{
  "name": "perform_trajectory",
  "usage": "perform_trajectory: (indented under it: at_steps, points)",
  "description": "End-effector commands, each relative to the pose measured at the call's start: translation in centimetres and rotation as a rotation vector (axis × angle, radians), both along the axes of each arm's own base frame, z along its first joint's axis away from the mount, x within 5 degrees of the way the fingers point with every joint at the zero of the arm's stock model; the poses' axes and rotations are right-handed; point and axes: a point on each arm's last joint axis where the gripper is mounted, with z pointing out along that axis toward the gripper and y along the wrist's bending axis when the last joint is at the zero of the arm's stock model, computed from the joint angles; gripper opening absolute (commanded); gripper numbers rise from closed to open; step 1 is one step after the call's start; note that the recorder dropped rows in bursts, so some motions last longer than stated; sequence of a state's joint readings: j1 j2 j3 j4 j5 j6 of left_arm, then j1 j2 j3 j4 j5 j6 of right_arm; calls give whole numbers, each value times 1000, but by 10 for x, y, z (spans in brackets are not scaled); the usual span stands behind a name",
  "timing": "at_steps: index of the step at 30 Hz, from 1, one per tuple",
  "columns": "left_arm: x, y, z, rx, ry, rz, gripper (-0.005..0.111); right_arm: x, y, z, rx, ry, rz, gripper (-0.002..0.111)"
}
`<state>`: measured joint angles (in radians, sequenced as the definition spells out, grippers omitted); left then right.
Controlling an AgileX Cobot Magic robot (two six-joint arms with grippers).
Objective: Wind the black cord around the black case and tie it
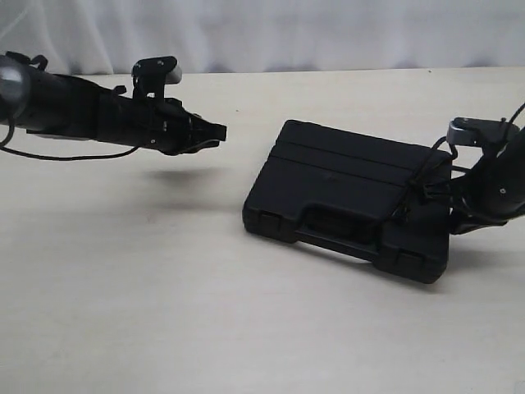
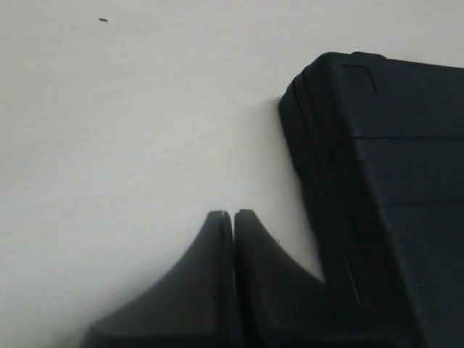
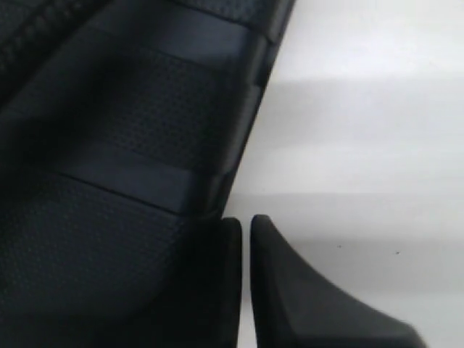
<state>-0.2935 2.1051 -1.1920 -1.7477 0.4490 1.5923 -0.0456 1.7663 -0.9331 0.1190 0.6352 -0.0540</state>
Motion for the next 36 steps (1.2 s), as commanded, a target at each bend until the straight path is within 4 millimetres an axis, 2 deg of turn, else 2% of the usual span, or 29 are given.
perform_trajectory:
  at_steps: [1,5,10,14,18,21,24,28,31,33,36]
  points:
    - [-3,-4,-15,-23,32,-52,0,-2,8,-2,85,8,15,4]
    - [-2,-7,-15,-41,18,-87,0,-8,24,-7,185,15,64,4]
    - [-1,-9,-11,-61,-11,-131,0,-23,65,-19,211,9,199,4]
    - [0,-5,-8,-50,-54,-168,0,-35,102,-20,208,17,334,4]
    - [1,2,3,-113,-80,-194,0,-45,141,-18,196,-32,526,4]
    - [4,12,19,-156,-115,-198,0,-48,155,-11,181,-55,637,4]
    - [7,25,36,-159,-158,-170,0,-42,153,10,162,-114,665,4]
    - [10,34,44,-153,-179,-144,0,-31,138,56,168,-278,607,4]
    - [11,36,42,-137,-177,-130,0,-24,114,87,159,-401,508,4]
    - [11,36,42,-132,-180,-129,0,-20,95,100,143,-476,424,4]
    - [10,35,43,-140,-180,-136,0,-9,62,108,89,-560,244,4]
